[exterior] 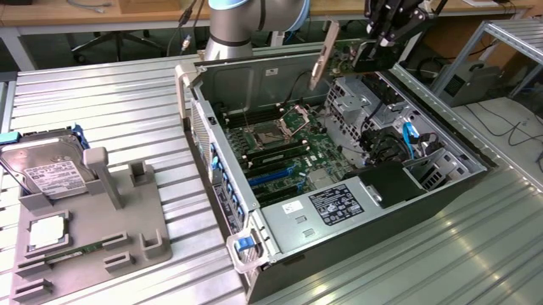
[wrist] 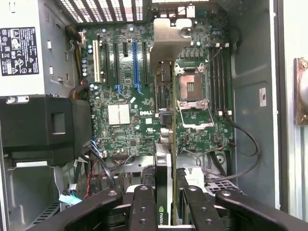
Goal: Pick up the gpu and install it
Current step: 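Insert the gpu into the slot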
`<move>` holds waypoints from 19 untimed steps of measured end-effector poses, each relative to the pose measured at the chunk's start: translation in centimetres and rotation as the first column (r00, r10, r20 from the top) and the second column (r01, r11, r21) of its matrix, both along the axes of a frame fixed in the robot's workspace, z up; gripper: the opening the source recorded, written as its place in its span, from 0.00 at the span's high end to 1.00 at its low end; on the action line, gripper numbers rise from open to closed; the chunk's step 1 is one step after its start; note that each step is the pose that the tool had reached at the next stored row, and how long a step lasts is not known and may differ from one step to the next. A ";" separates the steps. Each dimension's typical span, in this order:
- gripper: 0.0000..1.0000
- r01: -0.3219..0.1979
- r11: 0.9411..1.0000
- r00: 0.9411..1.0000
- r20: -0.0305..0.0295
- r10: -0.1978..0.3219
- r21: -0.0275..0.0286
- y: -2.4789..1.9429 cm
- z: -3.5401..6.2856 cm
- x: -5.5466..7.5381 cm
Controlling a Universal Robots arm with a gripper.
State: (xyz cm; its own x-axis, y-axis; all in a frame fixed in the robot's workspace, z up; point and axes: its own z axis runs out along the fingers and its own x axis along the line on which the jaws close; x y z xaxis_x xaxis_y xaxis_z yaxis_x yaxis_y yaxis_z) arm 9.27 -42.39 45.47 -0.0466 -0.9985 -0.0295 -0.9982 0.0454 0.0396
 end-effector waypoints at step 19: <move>0.73 -0.018 1.000 1.000 0.012 0.018 0.001 0.00 -1.09 -2.5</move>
State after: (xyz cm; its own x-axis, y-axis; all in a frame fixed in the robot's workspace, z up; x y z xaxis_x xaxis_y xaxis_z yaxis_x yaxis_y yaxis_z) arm 6.74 -42.40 44.38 -0.0282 -0.9991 -0.0312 -0.9993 0.0274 0.0272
